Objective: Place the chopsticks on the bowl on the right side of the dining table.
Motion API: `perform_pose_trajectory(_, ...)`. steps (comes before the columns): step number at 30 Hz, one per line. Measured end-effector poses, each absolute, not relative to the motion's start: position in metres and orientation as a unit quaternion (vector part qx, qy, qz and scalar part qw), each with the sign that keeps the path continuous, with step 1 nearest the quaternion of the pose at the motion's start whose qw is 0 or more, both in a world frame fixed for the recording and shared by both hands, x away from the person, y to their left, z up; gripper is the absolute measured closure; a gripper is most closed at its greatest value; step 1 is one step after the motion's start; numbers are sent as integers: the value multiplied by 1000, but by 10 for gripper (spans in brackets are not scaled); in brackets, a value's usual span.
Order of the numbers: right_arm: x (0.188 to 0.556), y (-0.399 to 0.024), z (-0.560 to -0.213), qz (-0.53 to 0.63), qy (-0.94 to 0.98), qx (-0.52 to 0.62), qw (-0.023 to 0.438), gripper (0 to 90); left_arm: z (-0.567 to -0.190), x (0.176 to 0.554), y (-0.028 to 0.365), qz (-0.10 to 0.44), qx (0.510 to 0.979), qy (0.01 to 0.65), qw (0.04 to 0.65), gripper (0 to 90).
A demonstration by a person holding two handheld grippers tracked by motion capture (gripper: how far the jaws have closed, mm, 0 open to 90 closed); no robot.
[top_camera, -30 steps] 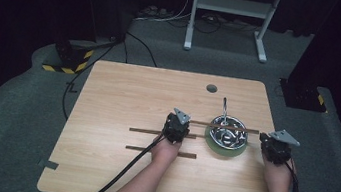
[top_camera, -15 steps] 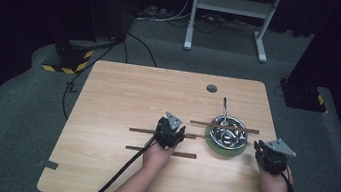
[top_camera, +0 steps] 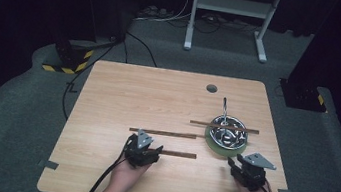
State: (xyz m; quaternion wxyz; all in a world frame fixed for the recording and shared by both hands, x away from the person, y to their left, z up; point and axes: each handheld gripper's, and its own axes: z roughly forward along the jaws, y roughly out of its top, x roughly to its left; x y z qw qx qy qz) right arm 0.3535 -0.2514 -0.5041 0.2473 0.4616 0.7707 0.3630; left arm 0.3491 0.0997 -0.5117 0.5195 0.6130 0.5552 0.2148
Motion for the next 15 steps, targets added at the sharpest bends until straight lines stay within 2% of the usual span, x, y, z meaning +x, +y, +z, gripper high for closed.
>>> perform_pose_trajectory(5,350,-235,-519,354,781,466,220,506,-518,325,145,225,616,567,499,359)
perform_pose_trajectory(7,351,-232,-522,342,786,469,211,479,-521,318,165,229,595,586,500,339)
perform_pose_trajectory(11,351,-228,-522,341,792,462,208,429,-528,306,211,235,591,607,477,292)
perform_pose_trajectory(12,352,-227,-522,342,794,458,208,403,-531,305,218,235,573,621,480,277)
perform_pose_trajectory(15,353,-227,-523,339,791,465,209,367,-538,300,240,249,578,625,462,233)
